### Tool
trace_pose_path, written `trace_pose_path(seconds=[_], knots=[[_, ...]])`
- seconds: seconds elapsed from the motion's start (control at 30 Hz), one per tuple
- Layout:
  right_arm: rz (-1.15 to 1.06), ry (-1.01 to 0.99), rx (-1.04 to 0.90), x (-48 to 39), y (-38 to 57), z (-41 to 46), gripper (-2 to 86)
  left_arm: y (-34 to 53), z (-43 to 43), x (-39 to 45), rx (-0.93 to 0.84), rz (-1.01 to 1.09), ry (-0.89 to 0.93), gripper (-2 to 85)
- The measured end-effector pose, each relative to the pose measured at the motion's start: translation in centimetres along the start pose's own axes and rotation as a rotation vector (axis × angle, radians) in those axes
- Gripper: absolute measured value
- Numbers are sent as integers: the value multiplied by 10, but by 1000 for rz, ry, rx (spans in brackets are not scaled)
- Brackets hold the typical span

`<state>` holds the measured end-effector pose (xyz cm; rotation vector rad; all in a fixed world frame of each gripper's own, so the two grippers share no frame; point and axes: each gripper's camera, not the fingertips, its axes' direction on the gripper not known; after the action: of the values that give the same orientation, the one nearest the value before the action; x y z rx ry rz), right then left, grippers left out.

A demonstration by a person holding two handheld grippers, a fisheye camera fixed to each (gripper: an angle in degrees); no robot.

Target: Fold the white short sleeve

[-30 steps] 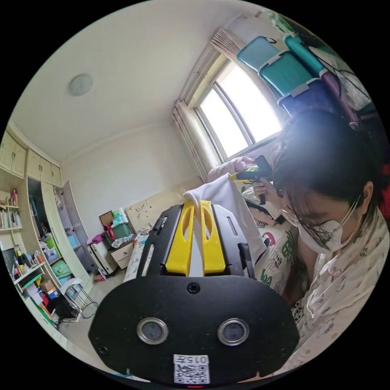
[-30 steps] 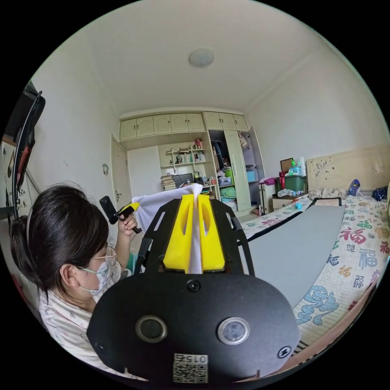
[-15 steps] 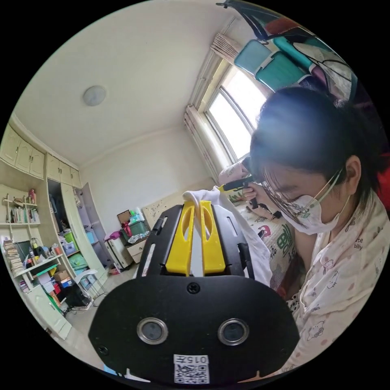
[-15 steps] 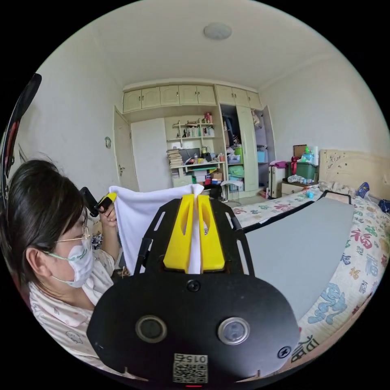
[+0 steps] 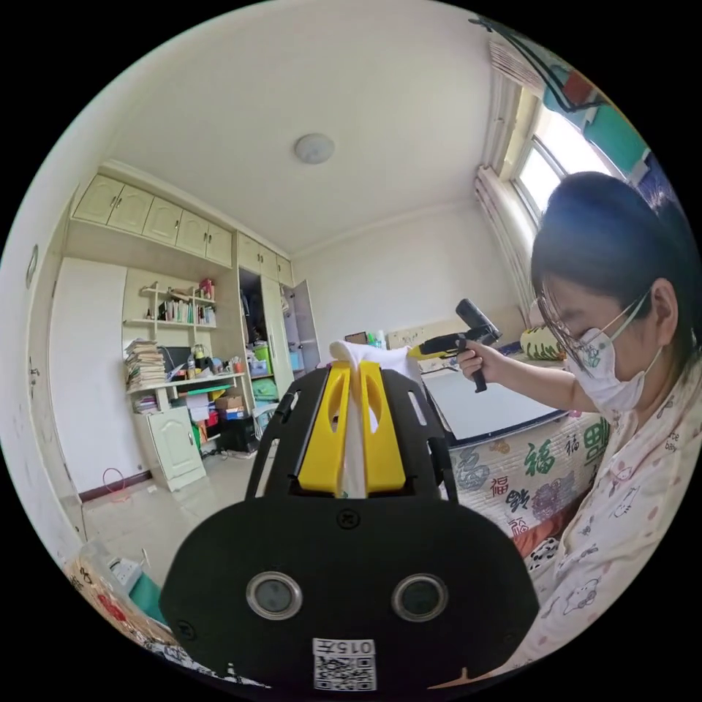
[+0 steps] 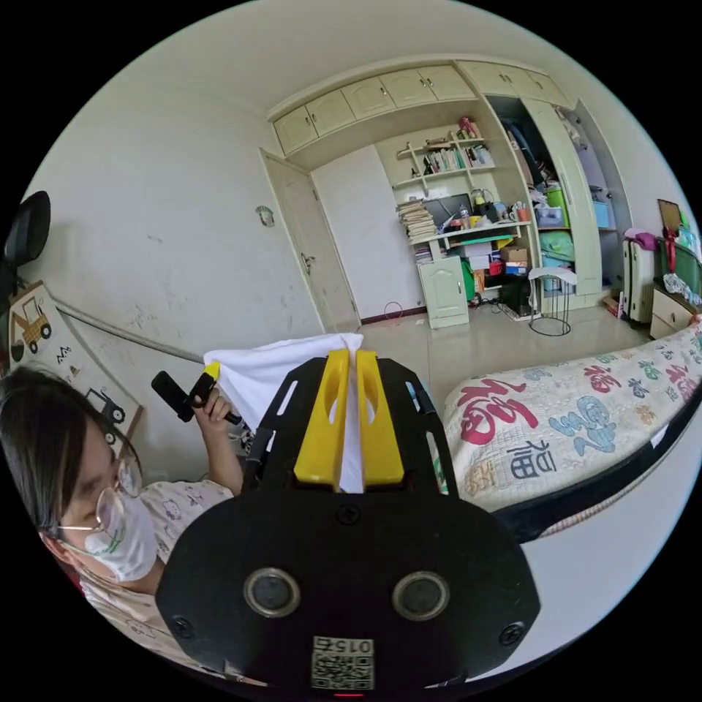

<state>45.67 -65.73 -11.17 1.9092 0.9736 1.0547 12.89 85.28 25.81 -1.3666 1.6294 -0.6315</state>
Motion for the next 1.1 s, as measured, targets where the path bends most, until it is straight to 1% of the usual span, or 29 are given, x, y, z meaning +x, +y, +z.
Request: trace_pose_path(seconds=[0.1, 0.17, 0.23, 0.33, 0.4, 0.53, 0.6, 0.67, 0.7, 0.77, 0.8, 0.83, 0.87, 0.9, 0.97, 1.03, 1.1], knots=[[-36, 39, -70, 22, -3, 52, 3, 20, -10, -29, -50, -33, 1, 8], [-46, 40, -123, 46, -5, 87, 2, 33, -7, -39, -125, -2, -36, 8], [-20, 19, -151, 68, -6, 108, 2, 43, -1, -41, -170, 31, -59, 8], [12, -4, -176, 99, -5, 133, 2, 66, 7, -49, -211, 35, -9, 9], [2, 18, -197, 114, -6, 148, 3, 83, 12, -57, -230, 31, -12, 9], [20, 19, -275, 155, -17, 216, 7, 137, 30, -96, -312, -65, -10, 12], [36, 33, -318, 171, -26, 257, 11, 163, 35, -112, -340, -96, -49, 14], [45, 70, -339, 189, -35, 314, 22, 202, 46, -139, -419, -147, -154, 20], [53, 85, -335, 192, -37, 326, 26, 212, 50, -145, -452, -156, -207, 21], [59, 114, -315, 196, -44, 355, 50, 255, 63, -155, -529, -131, -475, 34], [59, 102, -309, 195, -44, 356, 57, 265, 66, -156, -550, -127, -524, 40], [36, 42, -294, 189, -44, 348, 72, 282, 70, -159, -589, -137, -579, 52], [-7, -21, -281, 182, -39, 332, 72, 295, 66, -157, -593, -140, -609, 53], [-27, -48, -274, 178, -35, 322, 73, 301, 62, -155, -586, -133, -623, 54], [-80, -114, -258, 168, -19, 275, 67, 326, 51, -148, -572, -102, -677, 45], [-96, -109, -276, 165, -9, 241, 65, 344, 47, -149, -589, -130, -662, 45], [-117, -66, -276, 164, -2, 204, 63, 359, 46, -146, -598, -167, -589, 49]])
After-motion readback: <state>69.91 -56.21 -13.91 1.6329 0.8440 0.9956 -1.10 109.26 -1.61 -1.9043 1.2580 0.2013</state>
